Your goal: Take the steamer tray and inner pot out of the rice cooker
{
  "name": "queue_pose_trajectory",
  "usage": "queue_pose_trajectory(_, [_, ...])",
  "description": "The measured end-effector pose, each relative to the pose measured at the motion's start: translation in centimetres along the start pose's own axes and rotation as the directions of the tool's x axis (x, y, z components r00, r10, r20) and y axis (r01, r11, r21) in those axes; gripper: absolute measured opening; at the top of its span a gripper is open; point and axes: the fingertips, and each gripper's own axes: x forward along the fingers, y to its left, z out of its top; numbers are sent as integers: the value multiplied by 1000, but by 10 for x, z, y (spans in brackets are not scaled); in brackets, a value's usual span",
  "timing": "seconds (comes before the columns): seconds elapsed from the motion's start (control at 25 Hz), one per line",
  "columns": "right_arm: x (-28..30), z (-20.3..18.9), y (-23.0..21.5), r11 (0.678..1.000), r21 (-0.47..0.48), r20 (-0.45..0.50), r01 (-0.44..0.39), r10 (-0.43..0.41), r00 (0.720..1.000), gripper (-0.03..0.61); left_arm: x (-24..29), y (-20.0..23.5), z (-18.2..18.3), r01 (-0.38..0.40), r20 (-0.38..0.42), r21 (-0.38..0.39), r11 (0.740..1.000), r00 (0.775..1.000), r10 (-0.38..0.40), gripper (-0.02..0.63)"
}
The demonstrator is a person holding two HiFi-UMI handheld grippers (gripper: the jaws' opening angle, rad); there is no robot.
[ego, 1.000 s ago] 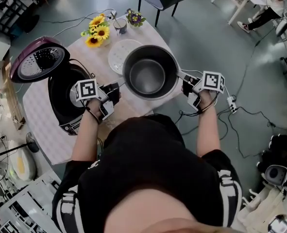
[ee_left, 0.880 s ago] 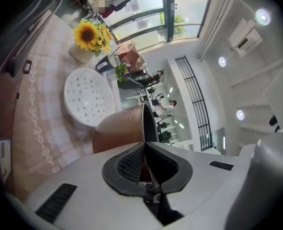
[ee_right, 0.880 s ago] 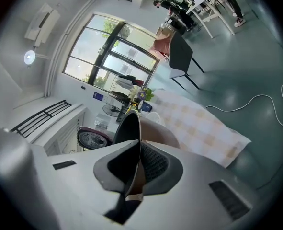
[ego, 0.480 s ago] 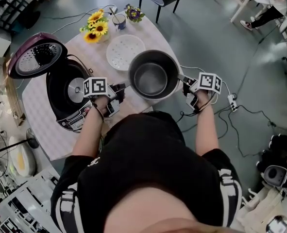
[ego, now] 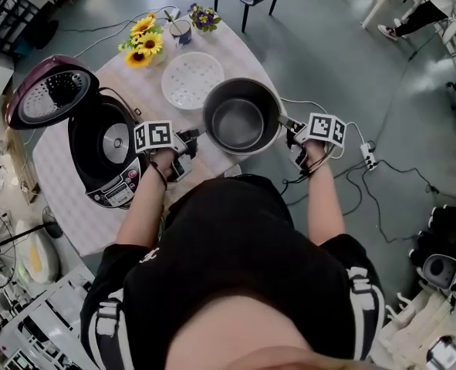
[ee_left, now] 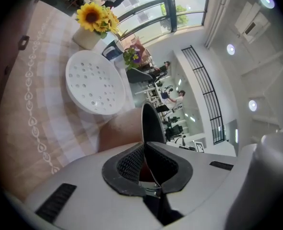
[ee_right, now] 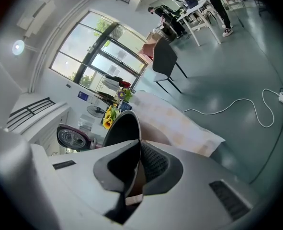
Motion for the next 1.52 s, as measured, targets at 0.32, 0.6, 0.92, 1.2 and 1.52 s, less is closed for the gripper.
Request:
queue_pose_trajectory(0.32, [4,8,5,980,-145,96,136,-123,988,18,5,9,3,-81,21,94,992,997,80,15])
queue_pose_trajectory(0.6, [8,7,5,931,-263,161,253,-216,963,32,5,8,5,-138,24,272,952,990,136,29])
queue_pose_trajectory(0.92, [-12,24,26,735,-453,374,505,-358,856,41,-27,-6,36,-417,273,612,672,909,316,58])
queue_pose_trajectory(1.2, [-46,42,120,777,-387,614,496,-185,768,41,-81,-74,73,-513,490,706,488,851,186,58])
queue_pose_trajectory(1.52, [-109,47,264,616,-537,806,577,171,567,39,-148,-153,90,-597,658,680,425,753,5,30])
